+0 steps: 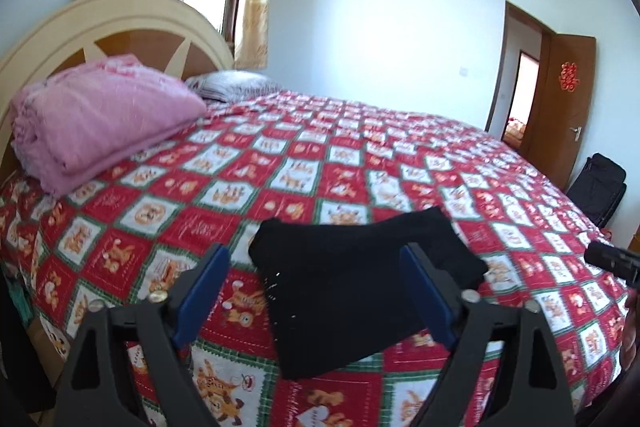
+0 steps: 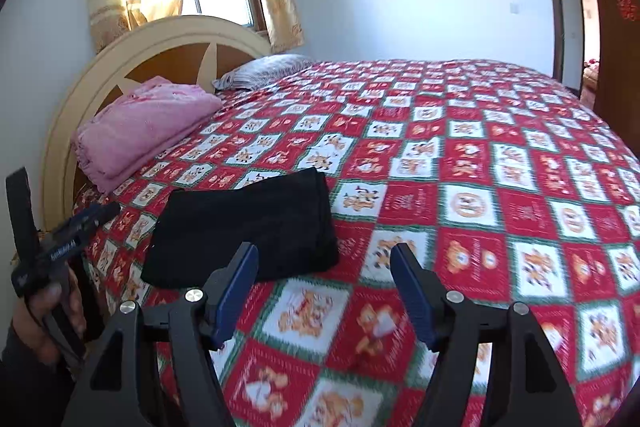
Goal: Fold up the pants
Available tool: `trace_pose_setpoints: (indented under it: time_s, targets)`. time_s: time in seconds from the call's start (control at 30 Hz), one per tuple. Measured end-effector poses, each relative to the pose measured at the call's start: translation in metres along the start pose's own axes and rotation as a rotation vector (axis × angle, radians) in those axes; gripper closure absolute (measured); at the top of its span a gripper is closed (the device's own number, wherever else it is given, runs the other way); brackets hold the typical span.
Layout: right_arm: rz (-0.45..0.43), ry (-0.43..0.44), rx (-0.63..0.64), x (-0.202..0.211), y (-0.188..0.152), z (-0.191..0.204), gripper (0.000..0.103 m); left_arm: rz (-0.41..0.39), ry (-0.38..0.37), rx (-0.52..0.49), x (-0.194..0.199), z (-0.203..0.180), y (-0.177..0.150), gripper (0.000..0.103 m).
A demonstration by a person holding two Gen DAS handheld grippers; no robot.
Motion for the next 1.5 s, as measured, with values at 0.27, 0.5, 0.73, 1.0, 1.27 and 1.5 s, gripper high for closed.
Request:
trace_pose_setpoints:
  time_s: [0.27, 0.5, 0.73, 1.0, 1.27, 1.5]
  targets:
    - [-0.099, -0.037, -0.033, 0.057, -0.01, -0.009, 0.032, -0.055, -0.021, -0.033, 0.031, -0.017, 0.011, 0.001]
    - [-0.129, -0.017, -0.007, 0.073, -0.006, 0.0, 0.031, -0.058, -0.023, -0.071, 0.047, -0.031, 0.006, 0.001]
    - [-0.155, -0.02, 0.005, 0.085, -0.003, 0.003, 0.03, -0.074, -0.03, -0.094, 0.055, -0.039, 0.007, 0.001]
    - [-0.174, -0.017, 0.018, 0.093, -0.001, 0.009, 0.03, -0.086, -0.026, -0.1, 0.061, -0.041, 0.007, 0.001]
    - [-0.179, -0.014, 0.023, 0.096, -0.002, 0.011, 0.03, -0.084, -0.027, -0.112, 0.061, -0.043, 0.007, 0.001]
    - [-0.177, -0.015, 0.021, 0.094, -0.002, 0.01, 0.029, -0.08, -0.026, -0.113, 0.06, -0.042, 0.006, 0.0]
Point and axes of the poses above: each gripper's, at about its wrist camera, not at the fingertips, and x roughly against the way its jaws point, z to its left, y to its top, the point moved 6 cm from there along -x, roughly the way its jaws point
